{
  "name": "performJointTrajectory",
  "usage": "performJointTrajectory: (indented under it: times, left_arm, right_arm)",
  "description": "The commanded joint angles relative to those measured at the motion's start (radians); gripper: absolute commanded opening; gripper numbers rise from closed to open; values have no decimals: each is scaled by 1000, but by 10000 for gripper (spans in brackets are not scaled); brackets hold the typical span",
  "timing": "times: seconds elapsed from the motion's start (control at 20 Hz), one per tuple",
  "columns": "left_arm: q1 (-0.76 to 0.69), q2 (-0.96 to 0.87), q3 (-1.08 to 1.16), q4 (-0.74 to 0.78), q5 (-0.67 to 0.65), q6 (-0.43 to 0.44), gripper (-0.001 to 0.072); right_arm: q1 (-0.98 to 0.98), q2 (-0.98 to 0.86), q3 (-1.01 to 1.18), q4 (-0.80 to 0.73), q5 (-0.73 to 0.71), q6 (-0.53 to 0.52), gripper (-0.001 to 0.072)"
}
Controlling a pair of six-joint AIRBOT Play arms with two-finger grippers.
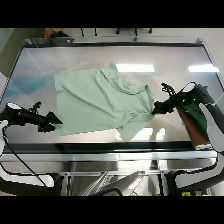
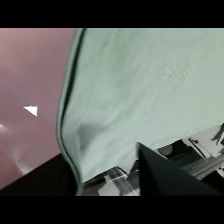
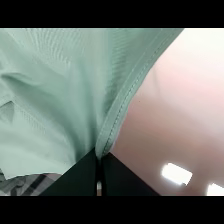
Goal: Fold the shirts.
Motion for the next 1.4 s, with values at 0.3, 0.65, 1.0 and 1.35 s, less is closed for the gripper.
performJointTrajectory:
  times: [0.3, 0.65, 1.0, 1.35]
  left_arm:
    - [-64, 185, 72, -108, -63, 103, 10]
    - [100, 735, 777, -654, 91, 117, 10]
    - [451, 906, 1031, -565, 172, 32, 11]
    - [93, 651, 586, -547, 5, 190, 13]
  right_arm:
    - [-28, 161, 60, 224, 16, -101, 16]
    - [-289, 542, 575, 829, -154, -317, 17]
    - [-432, 719, 765, 594, -271, -272, 18]
    - [-475, 529, 458, 822, -90, -353, 17]
